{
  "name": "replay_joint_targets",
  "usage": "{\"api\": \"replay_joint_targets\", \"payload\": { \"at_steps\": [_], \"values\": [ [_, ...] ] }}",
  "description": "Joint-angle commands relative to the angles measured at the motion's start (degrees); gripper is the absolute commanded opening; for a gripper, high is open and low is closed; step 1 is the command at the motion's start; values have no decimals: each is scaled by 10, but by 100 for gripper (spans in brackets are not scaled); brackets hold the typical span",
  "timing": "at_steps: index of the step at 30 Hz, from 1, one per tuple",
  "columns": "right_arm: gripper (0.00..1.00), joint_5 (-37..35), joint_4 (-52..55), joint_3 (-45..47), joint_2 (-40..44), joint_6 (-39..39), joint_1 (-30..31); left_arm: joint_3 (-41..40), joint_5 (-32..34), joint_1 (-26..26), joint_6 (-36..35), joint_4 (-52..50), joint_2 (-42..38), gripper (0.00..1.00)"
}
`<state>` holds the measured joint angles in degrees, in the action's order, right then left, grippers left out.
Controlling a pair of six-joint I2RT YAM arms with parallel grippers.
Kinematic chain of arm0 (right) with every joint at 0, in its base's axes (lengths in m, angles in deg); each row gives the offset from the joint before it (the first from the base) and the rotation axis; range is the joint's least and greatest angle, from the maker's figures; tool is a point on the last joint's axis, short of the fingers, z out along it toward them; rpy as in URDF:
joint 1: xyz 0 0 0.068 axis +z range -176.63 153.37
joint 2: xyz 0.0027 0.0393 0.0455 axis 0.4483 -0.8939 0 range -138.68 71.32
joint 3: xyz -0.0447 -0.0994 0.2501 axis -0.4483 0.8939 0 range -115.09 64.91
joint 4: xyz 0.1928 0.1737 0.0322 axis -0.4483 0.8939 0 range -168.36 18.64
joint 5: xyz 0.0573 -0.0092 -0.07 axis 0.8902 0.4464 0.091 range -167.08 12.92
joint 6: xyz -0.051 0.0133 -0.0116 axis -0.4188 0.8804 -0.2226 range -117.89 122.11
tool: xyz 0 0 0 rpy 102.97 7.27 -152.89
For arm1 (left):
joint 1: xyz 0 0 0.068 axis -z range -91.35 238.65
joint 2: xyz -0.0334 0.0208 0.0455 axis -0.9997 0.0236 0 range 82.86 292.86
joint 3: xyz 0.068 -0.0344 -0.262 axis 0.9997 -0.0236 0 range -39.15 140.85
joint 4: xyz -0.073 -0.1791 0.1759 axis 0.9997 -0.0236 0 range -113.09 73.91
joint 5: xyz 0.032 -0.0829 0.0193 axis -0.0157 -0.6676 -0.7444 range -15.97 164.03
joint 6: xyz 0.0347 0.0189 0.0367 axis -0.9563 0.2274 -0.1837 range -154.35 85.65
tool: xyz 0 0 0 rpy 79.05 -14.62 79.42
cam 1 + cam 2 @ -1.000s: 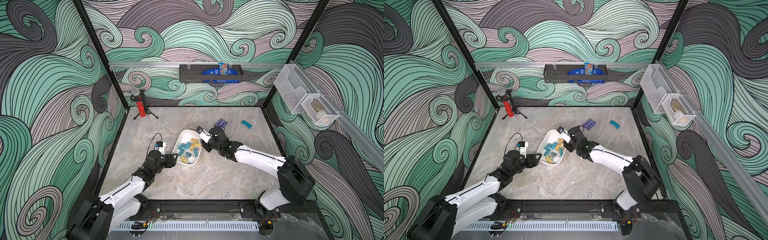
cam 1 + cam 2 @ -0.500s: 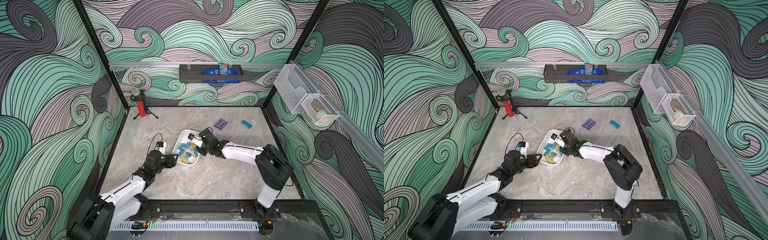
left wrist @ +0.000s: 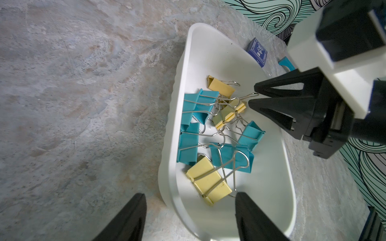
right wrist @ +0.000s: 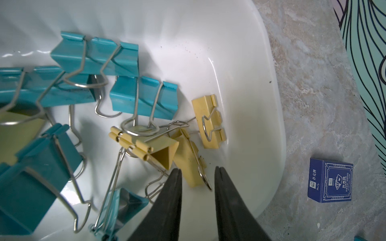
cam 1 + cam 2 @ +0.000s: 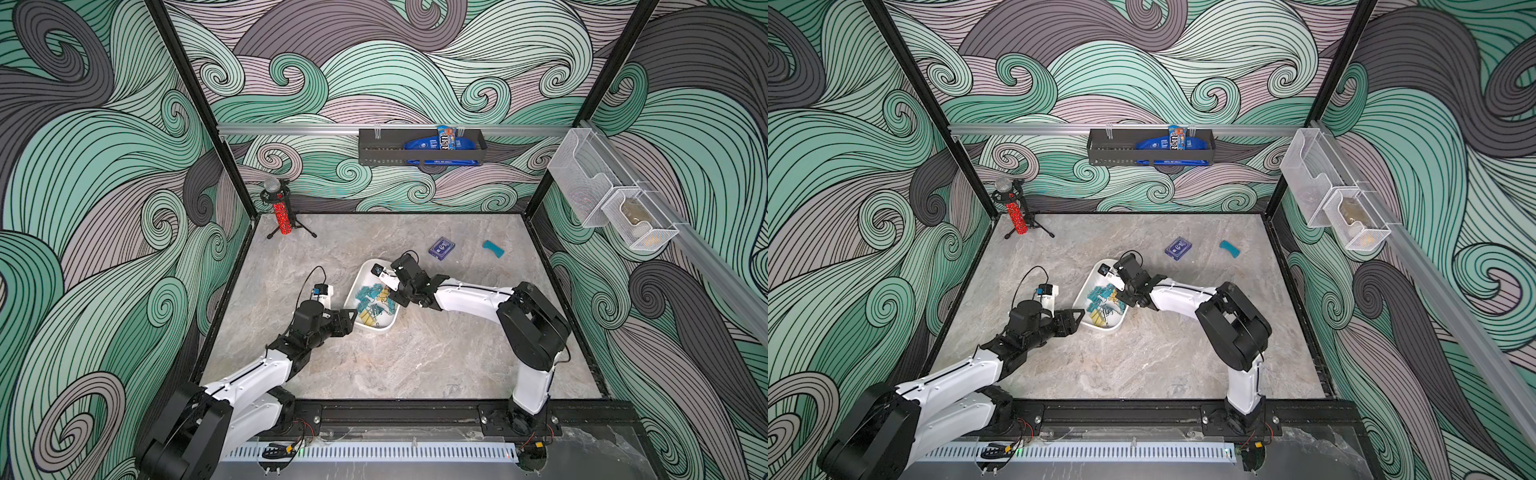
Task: Take out the binder clips from the storage box
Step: Pick up the binder clip from the storage box.
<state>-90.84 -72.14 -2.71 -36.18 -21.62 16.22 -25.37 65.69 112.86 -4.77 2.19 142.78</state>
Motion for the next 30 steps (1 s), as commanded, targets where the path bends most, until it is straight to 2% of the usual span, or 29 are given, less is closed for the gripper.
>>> {"api": "replay_joint_targets", "payload": {
  "at_steps": [1, 10, 22, 30],
  "values": [
    [29, -17, 17, -21, -12, -11, 4, 10, -8, 5, -3, 14, 3, 70],
    [21, -24, 26, -28, -21, -15, 4, 9, -10, 5, -1, 20, 7, 70],
    [3, -14, 26, -23, -2, -14, 5, 8, -11, 6, 1, 21, 7, 70],
    [0, -14, 26, -18, 30, -10, 6, 8, -11, 5, 2, 20, 8, 70]
  ]
}}
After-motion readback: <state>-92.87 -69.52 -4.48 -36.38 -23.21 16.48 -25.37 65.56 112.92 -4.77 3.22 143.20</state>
